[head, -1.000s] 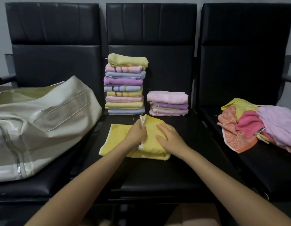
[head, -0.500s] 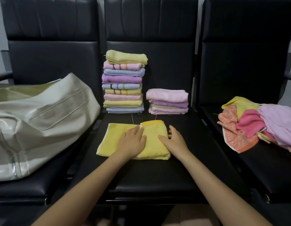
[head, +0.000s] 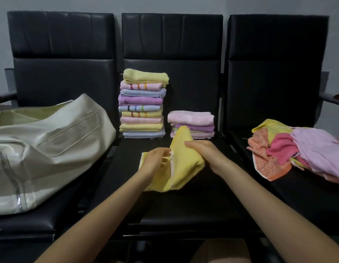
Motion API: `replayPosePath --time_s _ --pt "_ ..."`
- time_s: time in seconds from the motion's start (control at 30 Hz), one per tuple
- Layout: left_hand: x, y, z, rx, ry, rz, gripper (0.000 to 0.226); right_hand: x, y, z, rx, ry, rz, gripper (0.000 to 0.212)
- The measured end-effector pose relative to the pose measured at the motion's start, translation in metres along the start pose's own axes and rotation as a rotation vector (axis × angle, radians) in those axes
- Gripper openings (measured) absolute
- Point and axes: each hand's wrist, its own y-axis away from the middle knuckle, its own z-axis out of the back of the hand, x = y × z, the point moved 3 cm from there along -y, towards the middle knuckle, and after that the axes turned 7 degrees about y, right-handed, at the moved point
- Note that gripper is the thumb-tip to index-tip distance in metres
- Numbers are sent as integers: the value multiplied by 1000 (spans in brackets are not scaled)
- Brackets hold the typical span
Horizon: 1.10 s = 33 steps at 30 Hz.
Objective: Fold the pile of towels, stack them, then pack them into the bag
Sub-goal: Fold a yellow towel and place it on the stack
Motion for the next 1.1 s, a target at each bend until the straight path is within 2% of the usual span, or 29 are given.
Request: replayPosePath --time_s 0.07,0.13,0.27,0.37,0.47,0.53,0.63,0.7,0.8,0.87,0.93,1.1 --pt "3 3 -2 7 200 128 43 2 1 -17 87 -4 18 17" --pt "3 9 0 -12 385 198 44 -7 -1 -39 148 93 50 29" --pt "2 8 19 67 499 230 52 -28 -11 -64 53 454 268 35" --pt "1 2 39 82 365 233 50 -38 -17 -78 59 492 288 48" --pt "7 -7 54 -15 201 281 59 -43 -20 -87 93 500 235 69" --pt "10 -12 60 -55 52 261 55 -47 -21 -91 116 500 212 76" --pt "11 -7 61 -71 -236 158 54 -54 -21 -96 117 526 225 73" --pt "16 -4 62 -99 -527 88 55 -58 -22 -98 93 515 230 64" --pt "26 5 64 -173 -830 -6 48 -60 -27 -94 -29 447 160 60" --pt "33 9 65 -217 -854 -52 44 -61 -31 -88 -84 363 72 69" --pt "35 11 64 -251 -850 -97 41 -63 -35 -84 -61 248 -24 78" --pt "35 13 64 -277 -822 -129 38 -52 -36 -78 140 121 -130 50"
